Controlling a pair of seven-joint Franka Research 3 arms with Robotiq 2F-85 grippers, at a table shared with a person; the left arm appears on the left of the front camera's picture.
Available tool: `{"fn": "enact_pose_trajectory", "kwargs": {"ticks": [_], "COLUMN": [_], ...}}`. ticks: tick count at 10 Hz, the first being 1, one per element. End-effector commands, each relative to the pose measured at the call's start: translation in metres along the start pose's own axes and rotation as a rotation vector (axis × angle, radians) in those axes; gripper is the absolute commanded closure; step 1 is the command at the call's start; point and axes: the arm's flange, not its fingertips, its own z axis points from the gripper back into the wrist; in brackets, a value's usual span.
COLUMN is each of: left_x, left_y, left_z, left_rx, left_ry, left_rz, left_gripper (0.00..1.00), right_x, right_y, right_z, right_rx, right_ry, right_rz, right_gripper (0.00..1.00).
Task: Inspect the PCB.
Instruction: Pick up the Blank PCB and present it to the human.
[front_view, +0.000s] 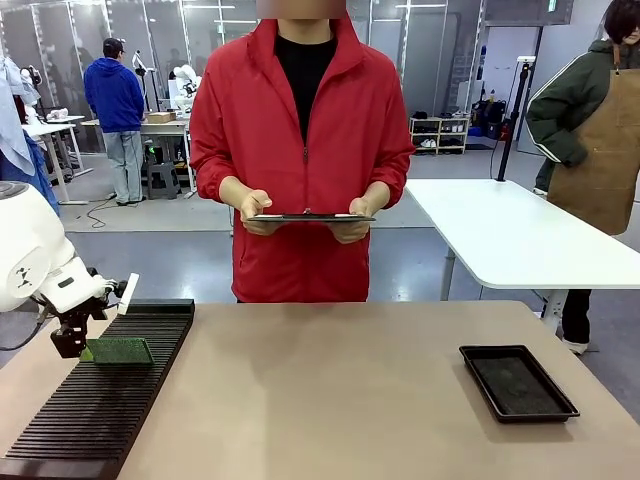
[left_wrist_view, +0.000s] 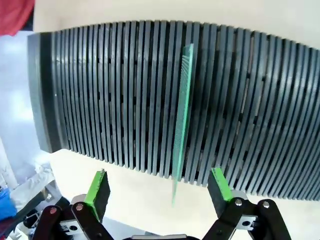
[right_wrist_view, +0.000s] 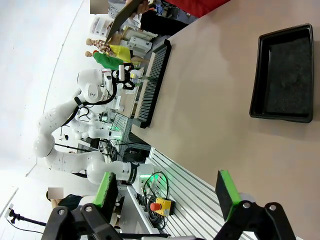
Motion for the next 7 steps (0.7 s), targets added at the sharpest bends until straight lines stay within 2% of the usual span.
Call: {"fn": "enact_pose_trajectory", "kwargs": {"ticks": [1,2,3,4,5,7], "left_x": [-0.0050,-0.0056,-0.0061,-0.0068,-0.0076,-0.0082], "left_y": [0.0149,0.0147,0.0126,0.0117,0.0101,0.0077], "left_z": [-0.0025,-0.0040,-0.0061,-0.0101,-0.0103,-0.0103], "left_rx": [-0.030,-0.032,-0.038,-0.043,-0.049,-0.054], "left_ry": [-0.026,-0.037,-0.039,-0.010,-0.023,-0.038], "left_rz": [-0.011,-0.009,-0.021,-0.011,-0.017,-0.025], "left_gripper": [0.00,0.11,0.44,0.71,1.00,1.00], "right_x": [0.0013,0.0013,0.0013,0.0013,0.0013,0.0013], "right_y": [0.0006,0.0006,0.0006,0.0006,0.0006,0.0006], "right_z": [0.0007,0.0007,0.0007,0.0007,0.0007,0.0007], "right_rx": [0.016,0.016,0.016,0.016,0.016,0.016], "right_ry": [-0.008,-0.008,-0.008,-0.008,-0.008,-0.008], "right_rz": [0.019,0.019,0.019,0.019,0.019,0.019], "right_gripper": [0.00,0.00,0.00,0.00,0.00,0.00]}}
